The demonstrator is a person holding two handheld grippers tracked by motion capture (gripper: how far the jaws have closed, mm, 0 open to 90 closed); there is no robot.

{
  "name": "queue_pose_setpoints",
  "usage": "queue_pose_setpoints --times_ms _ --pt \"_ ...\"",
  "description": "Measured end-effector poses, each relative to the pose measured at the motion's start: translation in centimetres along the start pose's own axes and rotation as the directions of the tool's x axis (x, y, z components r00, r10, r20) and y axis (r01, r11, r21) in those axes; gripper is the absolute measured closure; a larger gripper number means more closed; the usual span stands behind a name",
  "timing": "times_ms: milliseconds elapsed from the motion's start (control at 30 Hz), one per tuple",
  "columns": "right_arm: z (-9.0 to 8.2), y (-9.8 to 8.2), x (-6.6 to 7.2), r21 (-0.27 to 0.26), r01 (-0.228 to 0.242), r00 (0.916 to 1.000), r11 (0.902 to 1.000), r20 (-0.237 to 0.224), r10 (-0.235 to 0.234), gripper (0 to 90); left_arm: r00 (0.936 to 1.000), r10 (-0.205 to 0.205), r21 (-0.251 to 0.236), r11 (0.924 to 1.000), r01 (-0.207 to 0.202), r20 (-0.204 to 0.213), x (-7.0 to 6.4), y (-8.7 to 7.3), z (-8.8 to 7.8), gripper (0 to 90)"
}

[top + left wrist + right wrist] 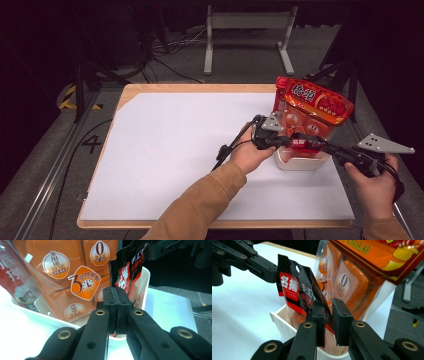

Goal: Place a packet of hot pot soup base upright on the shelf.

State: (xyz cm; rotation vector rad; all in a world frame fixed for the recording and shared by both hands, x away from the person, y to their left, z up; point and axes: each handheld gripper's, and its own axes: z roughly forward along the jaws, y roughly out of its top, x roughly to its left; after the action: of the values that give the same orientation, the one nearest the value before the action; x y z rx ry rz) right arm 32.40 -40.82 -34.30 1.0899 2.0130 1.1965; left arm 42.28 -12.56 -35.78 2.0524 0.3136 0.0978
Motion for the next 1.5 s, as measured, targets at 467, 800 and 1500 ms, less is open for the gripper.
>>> queue_pose_setpoints --times_ms 467,800,1500 --pt "0.3 0.0 -0.1 0.021 0.006 1.0000 0.9998 0.004 -0.006 72.8 0.9992 -0.039 -0.028 0.9989 0.039 -0.002 0.3 -0.8 0.1 73.9" --pt "0.1 0.5 0.3 0.000 0.029 0.9996 0.9996 0.006 -0.029 57.6 0.9984 -0.049 -0.049 0.9977 0.047 -0.028 0.1 -1.1 -1.2 56.1" --pt "2.7 3.6 4.2 -0.101 0.042 0.9879 0.9940 -0.144 -0.056 37.6 0.9803 -0.102 -0.115 0.9898 0.083 -0.169 -0.2 -4.1 -12.5 35.4"
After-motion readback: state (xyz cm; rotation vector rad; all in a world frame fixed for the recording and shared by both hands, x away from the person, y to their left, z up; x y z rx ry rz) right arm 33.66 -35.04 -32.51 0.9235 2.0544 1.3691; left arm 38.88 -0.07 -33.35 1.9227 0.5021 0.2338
